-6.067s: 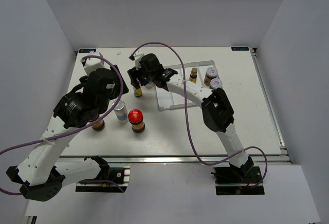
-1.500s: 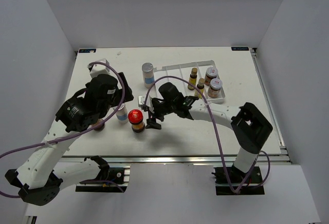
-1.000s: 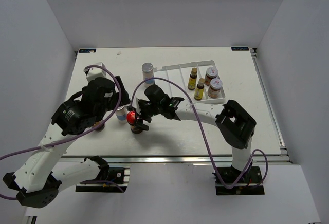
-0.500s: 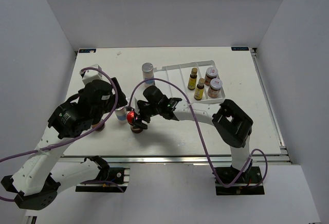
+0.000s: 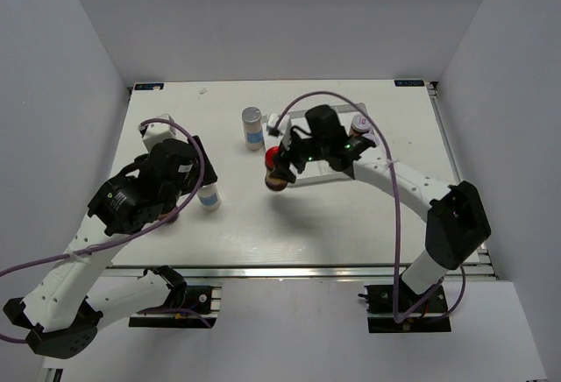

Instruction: Organize the condiment bottles

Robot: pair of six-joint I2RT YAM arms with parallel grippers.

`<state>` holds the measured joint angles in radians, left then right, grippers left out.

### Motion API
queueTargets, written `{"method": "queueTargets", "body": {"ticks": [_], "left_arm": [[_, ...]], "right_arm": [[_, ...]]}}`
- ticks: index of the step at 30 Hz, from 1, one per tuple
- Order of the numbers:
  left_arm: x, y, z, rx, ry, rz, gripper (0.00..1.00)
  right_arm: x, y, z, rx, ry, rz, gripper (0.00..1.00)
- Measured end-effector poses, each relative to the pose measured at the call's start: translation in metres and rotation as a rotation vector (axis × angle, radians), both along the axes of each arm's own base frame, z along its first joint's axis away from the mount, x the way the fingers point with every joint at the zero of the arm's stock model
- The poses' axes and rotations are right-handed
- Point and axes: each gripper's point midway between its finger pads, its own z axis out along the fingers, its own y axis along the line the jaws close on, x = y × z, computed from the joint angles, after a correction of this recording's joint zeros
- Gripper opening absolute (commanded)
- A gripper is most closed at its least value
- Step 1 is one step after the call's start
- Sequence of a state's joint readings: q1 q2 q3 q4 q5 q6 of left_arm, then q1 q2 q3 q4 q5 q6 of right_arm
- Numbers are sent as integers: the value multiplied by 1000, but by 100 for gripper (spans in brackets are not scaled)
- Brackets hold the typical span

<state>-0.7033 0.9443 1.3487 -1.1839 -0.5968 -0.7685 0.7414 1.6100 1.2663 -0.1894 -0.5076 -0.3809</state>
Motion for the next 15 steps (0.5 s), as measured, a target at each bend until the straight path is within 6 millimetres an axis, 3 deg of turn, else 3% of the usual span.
{"method": "queueTargets", "body": {"ticks": [3,6,15], "left_arm": [[3,-2,-2,4,5,0,98],[6,-6,-8,13,17,-1,98],[11,-12,-30,35,67,0,98]], "right_arm": [[43,-25,16,6,-42,-139,0],[82,-41,17,-11,-56,-268,0],[194,-42,-25,-102,-81,-491,0]]}}
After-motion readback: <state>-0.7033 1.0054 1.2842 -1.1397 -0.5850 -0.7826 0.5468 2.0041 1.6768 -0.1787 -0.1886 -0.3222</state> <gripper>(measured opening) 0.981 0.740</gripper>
